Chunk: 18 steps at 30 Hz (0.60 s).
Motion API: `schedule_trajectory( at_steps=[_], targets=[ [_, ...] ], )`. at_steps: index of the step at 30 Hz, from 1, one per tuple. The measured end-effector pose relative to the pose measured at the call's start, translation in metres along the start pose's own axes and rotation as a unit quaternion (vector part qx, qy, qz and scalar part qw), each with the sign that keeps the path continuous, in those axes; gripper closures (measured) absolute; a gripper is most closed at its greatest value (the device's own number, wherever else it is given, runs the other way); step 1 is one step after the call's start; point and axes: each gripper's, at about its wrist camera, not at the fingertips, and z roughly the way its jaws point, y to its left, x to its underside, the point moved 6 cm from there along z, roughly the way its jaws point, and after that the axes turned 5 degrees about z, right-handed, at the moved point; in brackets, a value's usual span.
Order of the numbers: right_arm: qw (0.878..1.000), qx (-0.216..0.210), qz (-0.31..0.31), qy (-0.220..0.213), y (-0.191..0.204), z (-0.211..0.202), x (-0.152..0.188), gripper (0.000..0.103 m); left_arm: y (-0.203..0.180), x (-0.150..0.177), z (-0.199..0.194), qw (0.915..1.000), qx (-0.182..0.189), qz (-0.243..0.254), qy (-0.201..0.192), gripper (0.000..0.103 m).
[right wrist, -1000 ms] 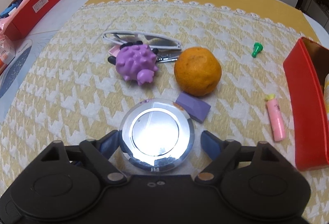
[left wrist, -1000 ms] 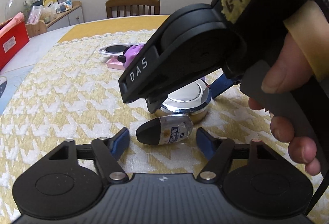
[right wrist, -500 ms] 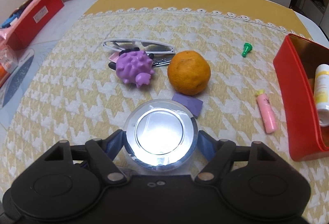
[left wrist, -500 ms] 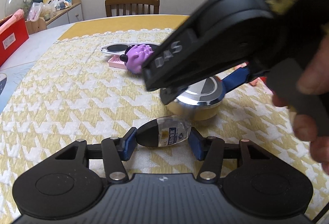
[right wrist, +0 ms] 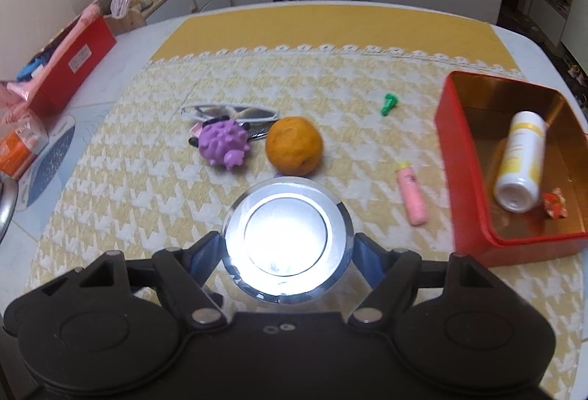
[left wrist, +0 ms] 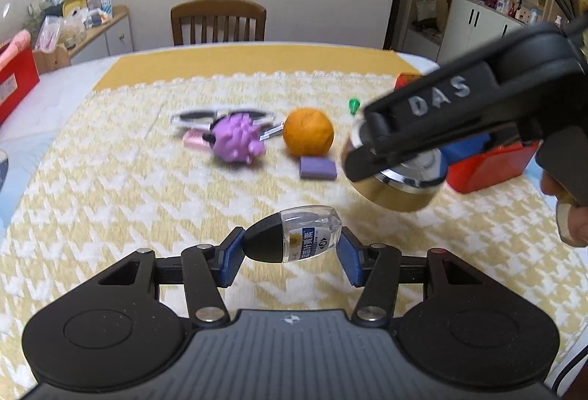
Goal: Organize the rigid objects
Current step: 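Carry the clear bottle and silver compact with both tools over the red tin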
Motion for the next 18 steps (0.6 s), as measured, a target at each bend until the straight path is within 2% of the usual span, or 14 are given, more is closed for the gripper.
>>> schedule_trajectory(
  at_steps=[11,15,18],
  targets=[
    [0.999,0.008,0.002,-0.032,-0.04,-0.045,-0.005,0.026,-0.008,-0.039,-0.014,0.9997,0.02,0.006,-0.015,0.05],
    [0.999,-0.008,0.027,-0.035,-0.056,-0.059,-0.007,0.026,-0.018,-0.053,-0.018,0.9992,0.024,0.012,-0.03,0.05],
    [0.999,-0.004,0.022,-0.041,-0.065,-0.066,-0.008,0.026,-0.026,-0.068,-0.019,0.9987,0.029,0.015,-0.038,0.05]
  ],
)
